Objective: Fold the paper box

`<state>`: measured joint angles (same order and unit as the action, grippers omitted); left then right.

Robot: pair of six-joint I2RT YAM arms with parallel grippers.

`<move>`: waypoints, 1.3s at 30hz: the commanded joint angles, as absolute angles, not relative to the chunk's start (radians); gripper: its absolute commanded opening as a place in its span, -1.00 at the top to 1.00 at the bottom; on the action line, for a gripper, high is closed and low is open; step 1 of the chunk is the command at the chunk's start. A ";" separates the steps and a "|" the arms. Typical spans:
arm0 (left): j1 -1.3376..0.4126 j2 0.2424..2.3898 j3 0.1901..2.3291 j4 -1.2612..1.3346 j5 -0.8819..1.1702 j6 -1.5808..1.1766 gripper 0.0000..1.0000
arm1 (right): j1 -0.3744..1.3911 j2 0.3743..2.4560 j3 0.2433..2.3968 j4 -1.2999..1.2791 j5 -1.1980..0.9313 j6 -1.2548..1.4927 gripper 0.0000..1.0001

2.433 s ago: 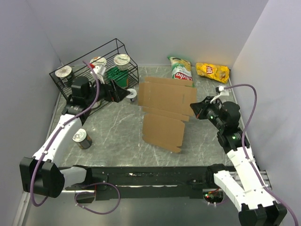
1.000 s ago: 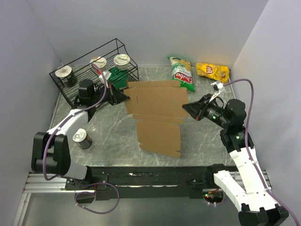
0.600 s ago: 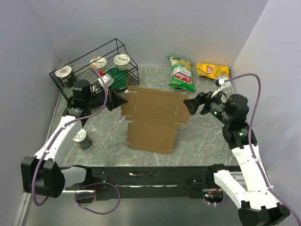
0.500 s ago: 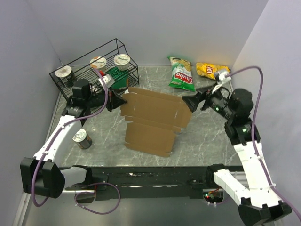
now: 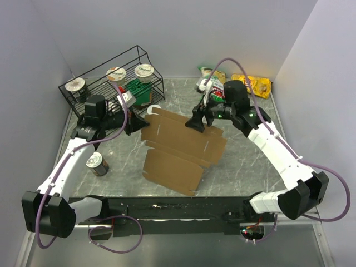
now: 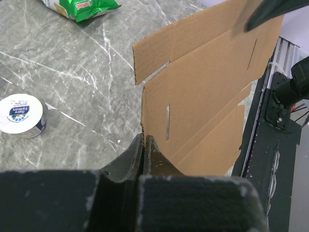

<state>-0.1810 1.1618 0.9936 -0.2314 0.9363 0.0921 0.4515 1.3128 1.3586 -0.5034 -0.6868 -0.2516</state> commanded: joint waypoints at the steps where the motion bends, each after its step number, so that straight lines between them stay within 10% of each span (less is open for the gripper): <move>1: -0.183 1.140 1.032 -0.224 0.953 0.127 0.98 | 0.479 1.293 1.347 -0.488 -0.615 -0.308 -0.38; 26: -0.181 1.219 1.037 -0.198 0.888 0.052 0.98 | 0.684 1.132 1.036 -0.183 -0.244 -0.370 1.00; 29: -0.181 1.249 1.052 -0.198 0.881 0.017 0.71 | 0.689 1.115 0.985 -0.141 -0.189 -0.379 1.00; 33: -0.169 1.256 1.058 -0.190 0.835 -0.040 -0.37 | 0.692 1.112 0.917 -0.077 -0.152 -0.396 1.00; 39: -0.144 1.215 1.011 -0.094 0.816 -0.100 -0.82 | 0.693 1.146 0.874 -0.052 -0.159 -0.405 1.00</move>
